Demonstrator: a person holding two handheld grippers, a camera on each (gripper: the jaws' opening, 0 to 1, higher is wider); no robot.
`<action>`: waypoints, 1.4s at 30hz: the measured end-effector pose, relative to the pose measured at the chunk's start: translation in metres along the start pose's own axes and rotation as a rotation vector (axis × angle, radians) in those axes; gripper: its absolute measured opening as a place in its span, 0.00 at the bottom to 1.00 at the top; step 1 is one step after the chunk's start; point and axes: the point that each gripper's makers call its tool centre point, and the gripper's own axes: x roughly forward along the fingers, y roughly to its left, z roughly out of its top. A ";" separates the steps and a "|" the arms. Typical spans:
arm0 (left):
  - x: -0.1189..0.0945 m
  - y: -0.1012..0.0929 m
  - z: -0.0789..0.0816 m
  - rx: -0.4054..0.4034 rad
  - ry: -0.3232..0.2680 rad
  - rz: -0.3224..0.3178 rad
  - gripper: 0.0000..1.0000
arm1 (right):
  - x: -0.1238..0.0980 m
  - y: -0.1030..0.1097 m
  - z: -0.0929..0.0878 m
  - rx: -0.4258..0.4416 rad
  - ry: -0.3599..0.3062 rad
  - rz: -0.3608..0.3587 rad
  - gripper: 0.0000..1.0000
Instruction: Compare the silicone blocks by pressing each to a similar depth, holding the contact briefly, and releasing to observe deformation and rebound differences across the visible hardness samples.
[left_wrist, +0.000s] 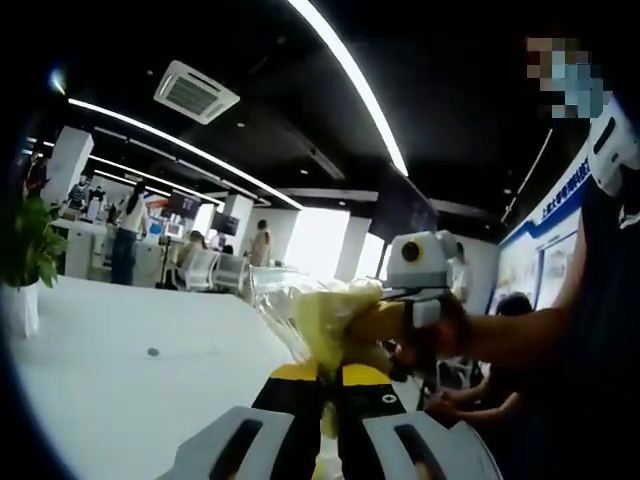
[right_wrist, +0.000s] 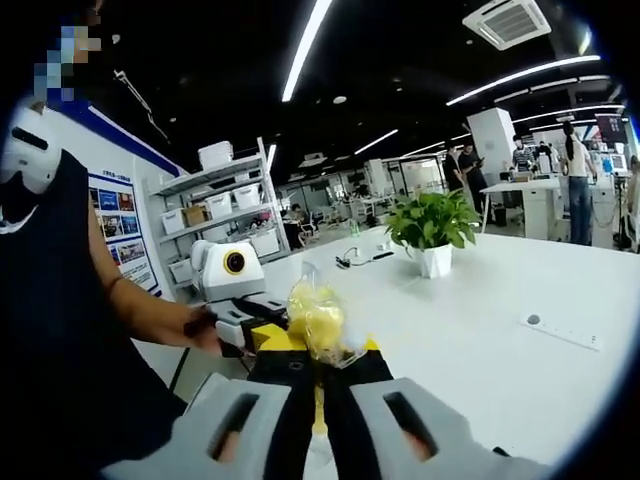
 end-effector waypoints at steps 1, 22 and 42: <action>-0.001 0.001 0.002 -0.004 -0.005 0.002 0.01 | 0.001 0.002 0.002 -0.027 -0.020 0.007 0.00; -0.007 0.010 0.014 -0.064 -0.045 0.021 0.01 | 0.003 -0.019 0.020 -0.075 -0.102 -0.106 0.95; -0.004 0.011 0.012 -0.124 -0.012 0.014 0.01 | -0.023 -0.037 0.030 -0.083 -0.153 -0.205 0.97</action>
